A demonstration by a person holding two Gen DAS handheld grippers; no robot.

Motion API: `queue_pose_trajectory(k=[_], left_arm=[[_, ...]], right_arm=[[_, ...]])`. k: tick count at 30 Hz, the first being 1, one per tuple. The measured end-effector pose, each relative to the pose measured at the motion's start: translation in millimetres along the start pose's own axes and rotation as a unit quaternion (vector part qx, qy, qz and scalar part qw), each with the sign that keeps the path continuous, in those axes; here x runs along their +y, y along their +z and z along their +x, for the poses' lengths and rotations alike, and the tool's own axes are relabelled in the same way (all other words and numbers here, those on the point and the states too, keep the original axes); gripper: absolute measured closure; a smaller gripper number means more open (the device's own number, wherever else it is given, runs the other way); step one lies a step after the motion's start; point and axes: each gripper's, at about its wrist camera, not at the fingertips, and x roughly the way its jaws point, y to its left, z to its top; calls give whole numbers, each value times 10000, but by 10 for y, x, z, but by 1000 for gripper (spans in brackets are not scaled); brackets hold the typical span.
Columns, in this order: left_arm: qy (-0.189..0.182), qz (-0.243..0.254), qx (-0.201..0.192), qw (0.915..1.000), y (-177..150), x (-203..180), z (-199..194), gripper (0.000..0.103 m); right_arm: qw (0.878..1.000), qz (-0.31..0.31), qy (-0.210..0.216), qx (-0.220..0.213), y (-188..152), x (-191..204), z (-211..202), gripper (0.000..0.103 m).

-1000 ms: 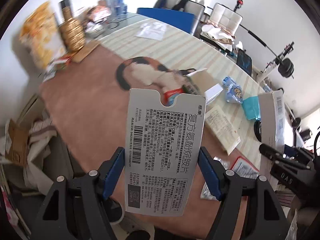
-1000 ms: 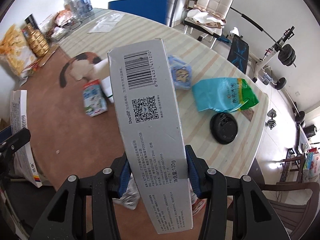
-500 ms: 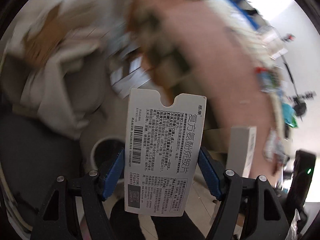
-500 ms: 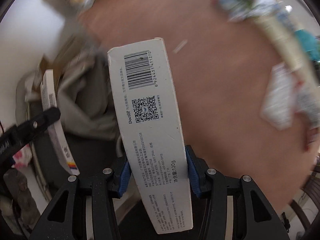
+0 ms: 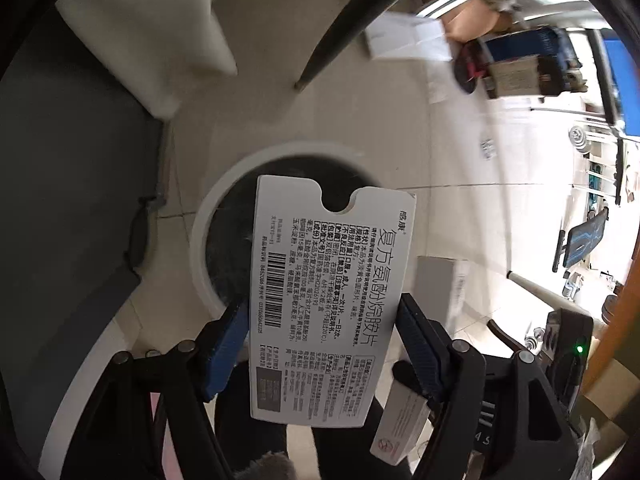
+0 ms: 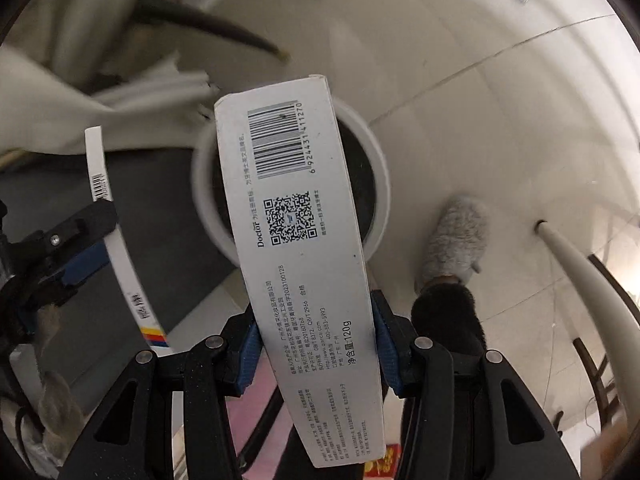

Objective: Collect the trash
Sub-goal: 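Open both tools over the white bin to drop the insert and box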

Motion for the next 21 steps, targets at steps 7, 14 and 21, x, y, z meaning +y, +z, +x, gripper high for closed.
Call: queue_pose_trajectory(k=[7, 14, 21], left_arm=[[556, 234, -105, 9981, -9, 228, 468, 4], [1053, 375, -382, 9930, -331, 280, 51, 4], [1436, 353, -712, 9864, -654, 168, -516, 4]], right_arm=[[9997, -106, -143, 161, 272, -113, 546, 24], [9891, -567, -1201, -637, 157, 42, 247, 4], [9738, -845, -1805, -1098, -25, 256, -164, 3]])
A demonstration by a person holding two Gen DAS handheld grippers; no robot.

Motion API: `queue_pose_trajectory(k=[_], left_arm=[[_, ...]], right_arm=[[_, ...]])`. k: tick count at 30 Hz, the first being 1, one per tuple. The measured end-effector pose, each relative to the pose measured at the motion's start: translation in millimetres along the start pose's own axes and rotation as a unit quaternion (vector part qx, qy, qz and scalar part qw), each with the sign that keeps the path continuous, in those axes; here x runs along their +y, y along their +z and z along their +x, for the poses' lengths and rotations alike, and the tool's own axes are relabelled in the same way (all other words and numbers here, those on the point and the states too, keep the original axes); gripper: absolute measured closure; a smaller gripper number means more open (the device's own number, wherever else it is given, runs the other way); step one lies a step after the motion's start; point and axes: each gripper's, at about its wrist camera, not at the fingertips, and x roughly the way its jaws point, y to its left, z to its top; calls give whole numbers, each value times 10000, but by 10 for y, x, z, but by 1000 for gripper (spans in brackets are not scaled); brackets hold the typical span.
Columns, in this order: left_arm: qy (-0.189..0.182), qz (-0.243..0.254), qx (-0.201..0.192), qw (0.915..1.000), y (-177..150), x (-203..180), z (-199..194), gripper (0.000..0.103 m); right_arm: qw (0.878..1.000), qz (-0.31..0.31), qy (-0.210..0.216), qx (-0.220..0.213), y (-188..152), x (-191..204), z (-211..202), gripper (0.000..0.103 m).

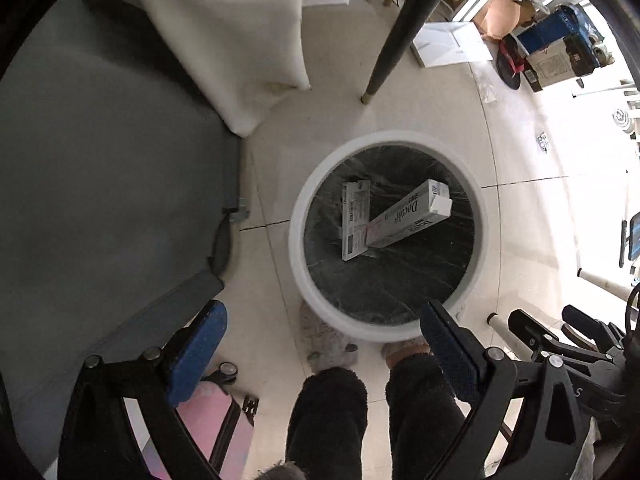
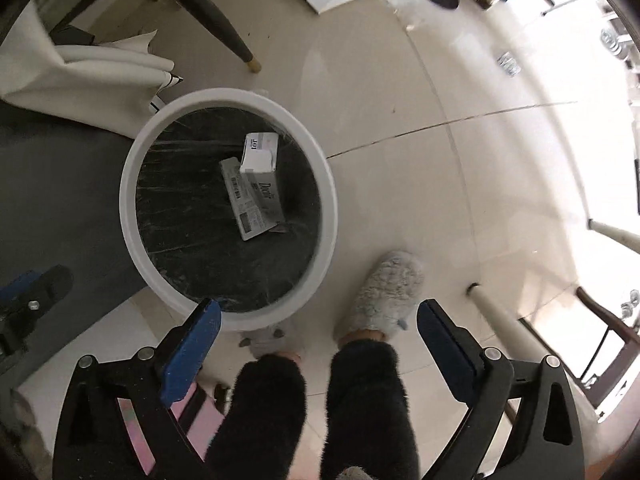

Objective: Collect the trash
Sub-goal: 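Open both tools over the white bin to drop the insert and box, then grasp the silver blister pack with the left tool while the right tool grasps the red-edged wrapper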

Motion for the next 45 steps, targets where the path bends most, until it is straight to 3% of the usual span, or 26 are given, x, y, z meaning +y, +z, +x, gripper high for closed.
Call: queue_pose_trajectory(k=[7, 19, 26, 30, 33, 36, 40, 45], left_arm=[[198, 130, -265, 9994, -240, -70, -761, 4], [177, 142, -704, 9973, -802, -36, -2422, 4], [227, 288, -1007, 9942, -1096, -54, -3265, 4], [321, 484, -1485, 9872, -1166, -243, -3814, 4], [388, 761, -1930, 9775, -1148, -553, -4172, 4], [449, 1137, -2214, 9675, -1055, -1035, -4408, 4], [598, 1849, -2656, 9443, -1051, -1984, -4655, 3], [527, 2658, -2634, 9259, -1066, -3324, -4620, 0]], right_arm=[[9993, -73, -115, -335, -381, 13, -842, 4], [9952, -149, 109, -962, -1089, 39, -2744, 4], [9913, -5, 610, -1167, -1490, 19, -3648, 4], [9839, 301, 1040, -1421, -1637, -167, -4151, 4], [9754, 692, 1266, -1669, -1688, -499, -4485, 4], [9678, 1141, 1230, -1878, -1767, -987, -4769, 4], [9614, 1699, 841, -1993, -1913, -1900, -4956, 4], [9654, 2167, 52, -1446, -2032, -3330, -4748, 4]])
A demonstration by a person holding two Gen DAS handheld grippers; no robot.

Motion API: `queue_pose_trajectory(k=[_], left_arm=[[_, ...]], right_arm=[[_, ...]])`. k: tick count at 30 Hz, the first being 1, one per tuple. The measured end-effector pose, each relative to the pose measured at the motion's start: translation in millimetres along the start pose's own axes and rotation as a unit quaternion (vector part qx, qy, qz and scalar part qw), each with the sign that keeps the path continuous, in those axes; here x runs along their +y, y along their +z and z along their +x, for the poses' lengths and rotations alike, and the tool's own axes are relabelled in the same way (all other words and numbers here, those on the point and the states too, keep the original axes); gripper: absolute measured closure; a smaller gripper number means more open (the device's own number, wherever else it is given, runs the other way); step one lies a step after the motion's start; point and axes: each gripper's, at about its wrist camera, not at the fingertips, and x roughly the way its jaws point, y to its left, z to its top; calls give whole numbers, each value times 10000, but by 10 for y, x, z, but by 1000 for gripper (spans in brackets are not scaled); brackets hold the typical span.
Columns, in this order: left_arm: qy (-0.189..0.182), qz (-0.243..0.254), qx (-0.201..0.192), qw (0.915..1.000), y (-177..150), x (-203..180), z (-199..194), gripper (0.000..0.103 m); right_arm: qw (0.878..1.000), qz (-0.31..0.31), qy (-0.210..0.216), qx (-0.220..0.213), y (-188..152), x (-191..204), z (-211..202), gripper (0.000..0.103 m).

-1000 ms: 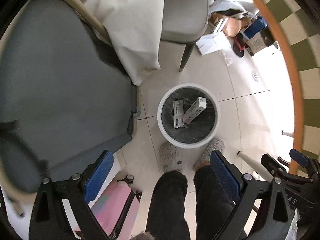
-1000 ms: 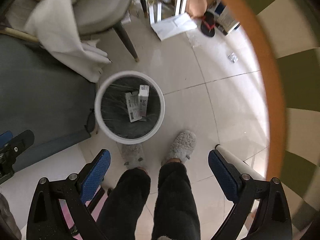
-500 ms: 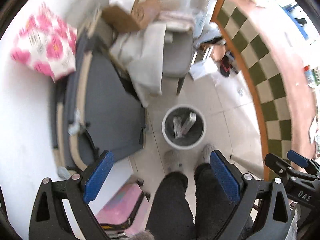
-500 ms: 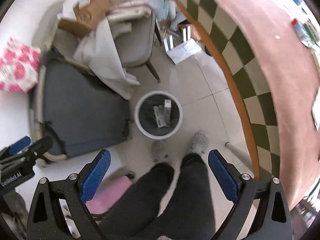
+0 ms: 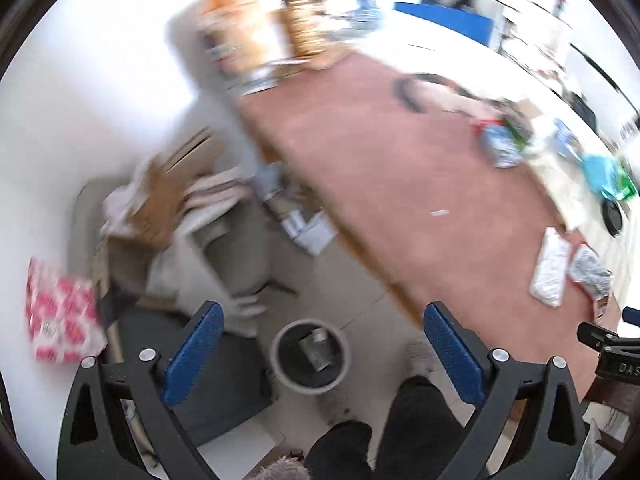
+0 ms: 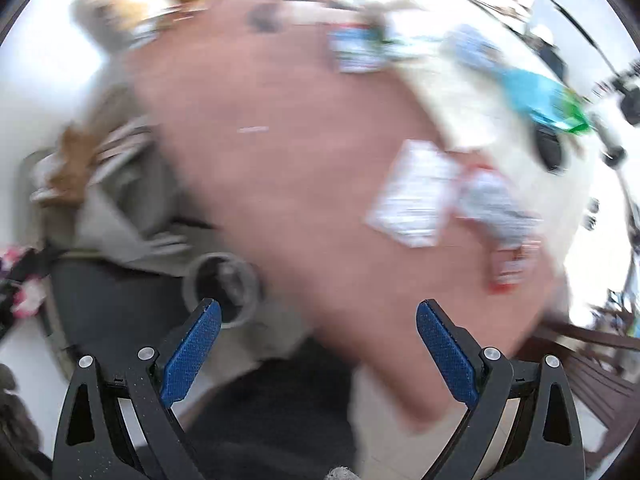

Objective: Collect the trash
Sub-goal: 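Grasp the silver blister pack with the left tool while the right tool grasps the red-edged wrapper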

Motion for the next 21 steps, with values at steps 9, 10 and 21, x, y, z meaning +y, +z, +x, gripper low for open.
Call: queue_pose_trajectory(k=[9, 10, 21], left_arm=[[-222, 1337, 1063, 9851, 316, -2015, 896, 1], [-235, 1409, 1120, 9834, 302, -2103, 951, 1], [-705, 1667, 1411, 9733, 395, -2629, 1155, 1]], right_arm=[[9920, -567, -754, 839, 565, -1420, 1185, 4], [9910, -771, -726, 823, 595, -1418, 1273, 4], [9791, 1894, 440, 590, 519, -2492, 1388, 48]])
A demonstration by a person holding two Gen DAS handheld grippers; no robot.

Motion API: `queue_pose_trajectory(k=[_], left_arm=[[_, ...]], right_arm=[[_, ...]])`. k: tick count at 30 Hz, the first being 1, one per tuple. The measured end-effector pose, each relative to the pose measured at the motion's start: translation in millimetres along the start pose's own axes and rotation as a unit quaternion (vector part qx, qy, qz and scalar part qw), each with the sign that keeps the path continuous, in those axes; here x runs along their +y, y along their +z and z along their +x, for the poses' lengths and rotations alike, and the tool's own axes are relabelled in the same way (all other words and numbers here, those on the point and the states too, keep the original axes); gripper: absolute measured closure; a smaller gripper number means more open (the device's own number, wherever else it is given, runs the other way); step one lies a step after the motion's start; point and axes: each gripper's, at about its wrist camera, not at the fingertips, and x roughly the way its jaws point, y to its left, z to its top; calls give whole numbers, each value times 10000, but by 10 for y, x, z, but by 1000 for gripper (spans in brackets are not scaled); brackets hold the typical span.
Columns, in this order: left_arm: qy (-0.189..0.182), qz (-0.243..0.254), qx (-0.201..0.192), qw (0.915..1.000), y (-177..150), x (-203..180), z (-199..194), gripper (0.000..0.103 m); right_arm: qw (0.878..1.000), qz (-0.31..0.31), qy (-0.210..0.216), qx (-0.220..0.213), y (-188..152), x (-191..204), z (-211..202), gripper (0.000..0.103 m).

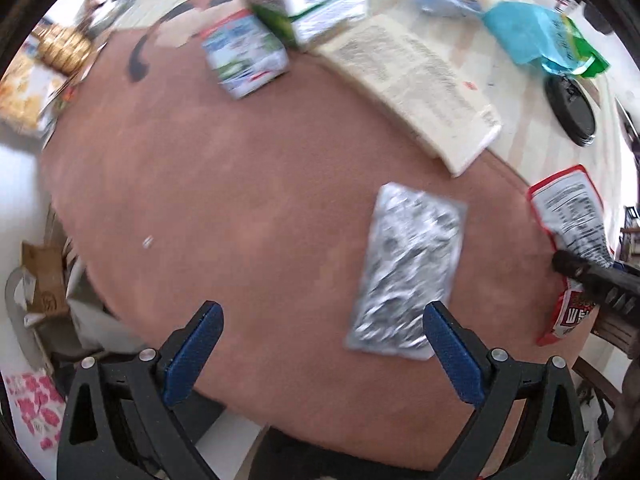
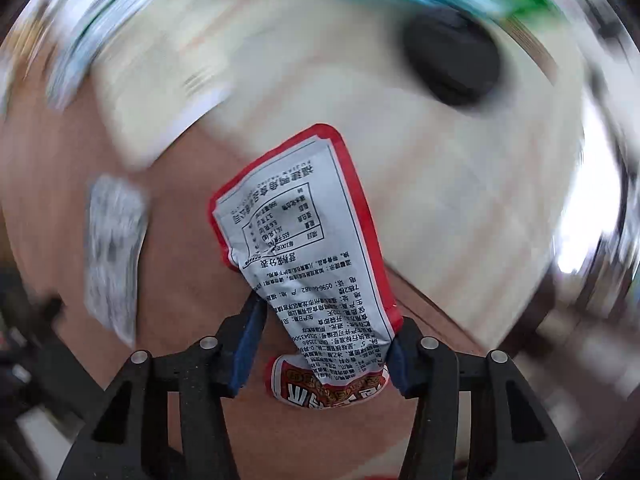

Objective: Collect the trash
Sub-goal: 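Grasp the silver blister pack with the left tool while the right tool grasps the red-edged wrapper, then carry the blister pack and red-edged wrapper toward the trash bin with both tools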

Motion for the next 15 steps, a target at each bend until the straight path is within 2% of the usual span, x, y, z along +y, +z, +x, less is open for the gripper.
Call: queue_pose_trajectory(k=[2, 4, 6, 7, 9, 11, 15], left_arm=[[-72, 197, 203, 9996, 77, -136, 120, 1], [-88, 428, 364, 9984, 135, -287, 254, 2], [89, 625, 404, 9972, 139, -399, 340, 5], [133, 672, 382, 9969, 118, -422, 355, 20], [-104, 627, 316, 9975, 90, -421, 318, 38], [-126, 633, 322, 9974, 80, -440, 300, 41], [-36, 710, 238, 9972, 25, -456, 247, 41]], right_arm=[[9981, 579, 214, -40, 23, -264, -26, 48], [9963, 784, 346, -41, 38, -395, -17, 49], [9963, 795, 333, 9, 46, -476, 15, 52], [9960, 822, 351, 10, 52, -507, 28, 52], [9973, 686, 275, 14, 44, -524, 43, 52], [9979, 613, 225, -45, -6, -496, 52, 52], [9981, 528, 230, -205, -68, -431, 35, 63]])
